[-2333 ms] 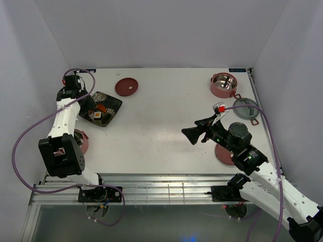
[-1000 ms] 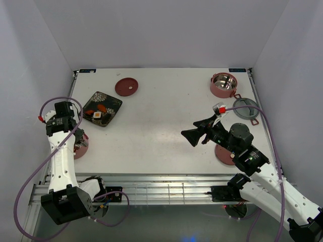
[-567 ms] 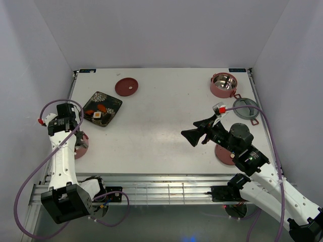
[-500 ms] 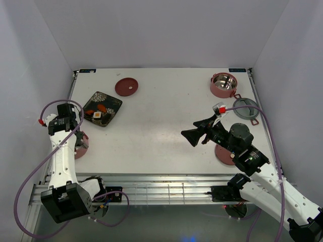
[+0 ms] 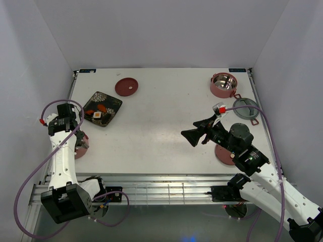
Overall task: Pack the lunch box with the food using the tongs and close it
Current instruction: Place the fake food in the packing box.
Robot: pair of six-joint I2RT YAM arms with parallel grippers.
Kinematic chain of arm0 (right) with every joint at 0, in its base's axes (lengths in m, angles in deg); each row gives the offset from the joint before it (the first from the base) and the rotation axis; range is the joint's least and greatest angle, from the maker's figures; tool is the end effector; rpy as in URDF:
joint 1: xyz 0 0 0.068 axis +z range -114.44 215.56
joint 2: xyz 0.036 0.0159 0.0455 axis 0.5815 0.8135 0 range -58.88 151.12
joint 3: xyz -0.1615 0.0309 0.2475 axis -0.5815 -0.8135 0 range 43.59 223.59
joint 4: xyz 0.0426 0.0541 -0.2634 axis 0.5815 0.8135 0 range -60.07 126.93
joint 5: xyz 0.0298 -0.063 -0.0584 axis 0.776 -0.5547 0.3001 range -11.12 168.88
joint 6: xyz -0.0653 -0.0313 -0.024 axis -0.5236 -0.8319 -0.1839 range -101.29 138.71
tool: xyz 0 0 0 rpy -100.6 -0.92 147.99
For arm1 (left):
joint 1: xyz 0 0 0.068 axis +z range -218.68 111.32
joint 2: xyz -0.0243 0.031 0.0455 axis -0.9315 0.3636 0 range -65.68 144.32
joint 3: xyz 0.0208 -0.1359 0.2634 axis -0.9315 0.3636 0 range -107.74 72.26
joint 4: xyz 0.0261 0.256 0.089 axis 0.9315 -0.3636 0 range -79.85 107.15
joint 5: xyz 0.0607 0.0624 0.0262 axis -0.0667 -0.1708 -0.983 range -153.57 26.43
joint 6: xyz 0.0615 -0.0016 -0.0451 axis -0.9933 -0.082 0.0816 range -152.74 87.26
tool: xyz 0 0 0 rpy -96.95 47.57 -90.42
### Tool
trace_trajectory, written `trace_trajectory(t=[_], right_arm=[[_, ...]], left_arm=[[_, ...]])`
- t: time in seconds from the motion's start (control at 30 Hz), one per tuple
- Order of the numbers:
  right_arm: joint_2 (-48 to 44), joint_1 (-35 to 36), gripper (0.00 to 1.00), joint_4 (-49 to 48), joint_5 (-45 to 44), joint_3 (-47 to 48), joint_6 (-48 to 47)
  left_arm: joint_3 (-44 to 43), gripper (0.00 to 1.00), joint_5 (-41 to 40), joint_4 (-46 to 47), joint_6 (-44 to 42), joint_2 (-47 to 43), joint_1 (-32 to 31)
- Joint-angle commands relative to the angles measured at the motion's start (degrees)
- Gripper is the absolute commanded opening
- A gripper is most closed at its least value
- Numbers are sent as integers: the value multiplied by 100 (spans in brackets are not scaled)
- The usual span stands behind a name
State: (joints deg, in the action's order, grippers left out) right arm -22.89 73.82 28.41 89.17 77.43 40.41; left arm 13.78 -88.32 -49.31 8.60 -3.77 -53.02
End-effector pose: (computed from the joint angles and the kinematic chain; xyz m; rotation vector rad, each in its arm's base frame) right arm 0.1361 0.1219 0.3323 -0.3850 1.6201 0.9491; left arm 0.1749 0.0772 0.2884 -1.3650 2.2965 0.4659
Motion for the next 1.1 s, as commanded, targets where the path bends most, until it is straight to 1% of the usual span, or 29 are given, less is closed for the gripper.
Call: trace_trajectory(t=[0.0, 0.03, 0.23, 0.3, 0.37, 0.5, 0.73, 0.83, 0.93, 1.07], right_arm=[[-39, 6, 96, -288, 62, -36, 10], [-30, 6, 96, -279, 61, -36, 19], [-101, 6, 96, -261, 9, -45, 10], [-109, -3, 96, -261, 17, -45, 2], [-101, 6, 96, -261, 17, -45, 2], [-92, -3, 96, -261, 26, -36, 10], [-92, 6, 96, -261, 0, -53, 2], [-92, 6, 96, -252, -18, -62, 2], [-74, -3, 96, -252, -18, -53, -7], [-48, 6, 96, -244, -35, -45, -16]], left_arm=[[-146, 52, -29, 27, -12, -232, 25], [-164, 59, -38, 19, -12, -241, 25], [-278, 60, 76, -25, -30, -241, 25], [-374, 64, 76, -69, -47, -267, 25], [-445, 65, 76, -87, -56, -302, 25], [-612, 64, 23, -105, -100, -355, 25], [-314, 62, 120, 45, -30, -399, 25], [-374, 60, 260, 168, -204, -399, 33], [-602, 59, 760, 387, -564, -373, 33], [-1094, 54, 1401, 712, -1145, -355, 34]])
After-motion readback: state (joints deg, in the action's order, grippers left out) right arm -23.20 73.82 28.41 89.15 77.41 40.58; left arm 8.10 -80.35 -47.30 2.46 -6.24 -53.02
